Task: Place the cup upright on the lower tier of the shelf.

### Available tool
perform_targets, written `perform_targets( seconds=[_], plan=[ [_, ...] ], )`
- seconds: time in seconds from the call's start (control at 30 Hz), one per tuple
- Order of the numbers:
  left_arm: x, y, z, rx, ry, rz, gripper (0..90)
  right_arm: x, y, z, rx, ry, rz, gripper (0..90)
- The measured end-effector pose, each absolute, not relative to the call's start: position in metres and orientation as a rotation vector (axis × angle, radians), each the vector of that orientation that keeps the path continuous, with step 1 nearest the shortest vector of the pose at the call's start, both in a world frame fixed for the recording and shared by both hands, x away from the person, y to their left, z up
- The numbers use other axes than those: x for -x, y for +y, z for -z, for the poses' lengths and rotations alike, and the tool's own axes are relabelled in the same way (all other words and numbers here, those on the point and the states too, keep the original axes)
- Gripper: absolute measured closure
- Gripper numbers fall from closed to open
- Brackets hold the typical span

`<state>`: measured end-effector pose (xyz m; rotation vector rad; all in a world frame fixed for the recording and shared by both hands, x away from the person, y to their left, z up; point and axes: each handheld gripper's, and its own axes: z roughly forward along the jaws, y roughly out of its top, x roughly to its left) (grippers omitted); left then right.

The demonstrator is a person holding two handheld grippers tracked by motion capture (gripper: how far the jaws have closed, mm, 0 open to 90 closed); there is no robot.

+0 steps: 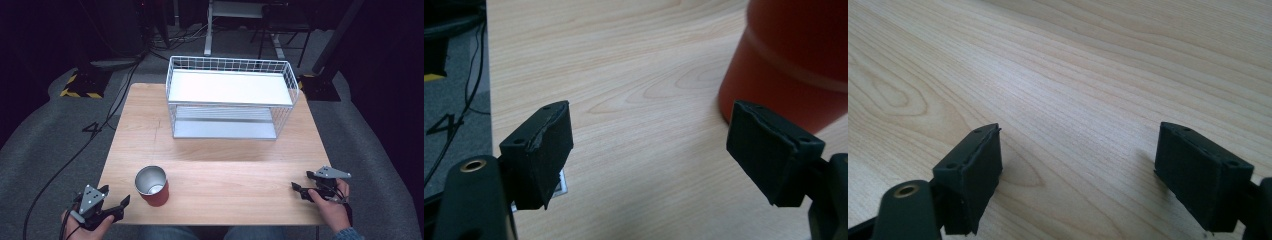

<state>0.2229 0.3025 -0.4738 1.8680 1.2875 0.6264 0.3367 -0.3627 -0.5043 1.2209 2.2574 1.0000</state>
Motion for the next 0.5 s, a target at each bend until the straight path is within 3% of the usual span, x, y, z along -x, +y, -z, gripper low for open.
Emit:
perform_targets(
  seconds=[0.5],
  plan=[
    [-0.187, 0.281, 0.448, -1.748, 1.152, -0.645, 19.2, -0.337, -0.363, 0.504, -1.221, 2.257, -1.0, 19.0]
  ],
)
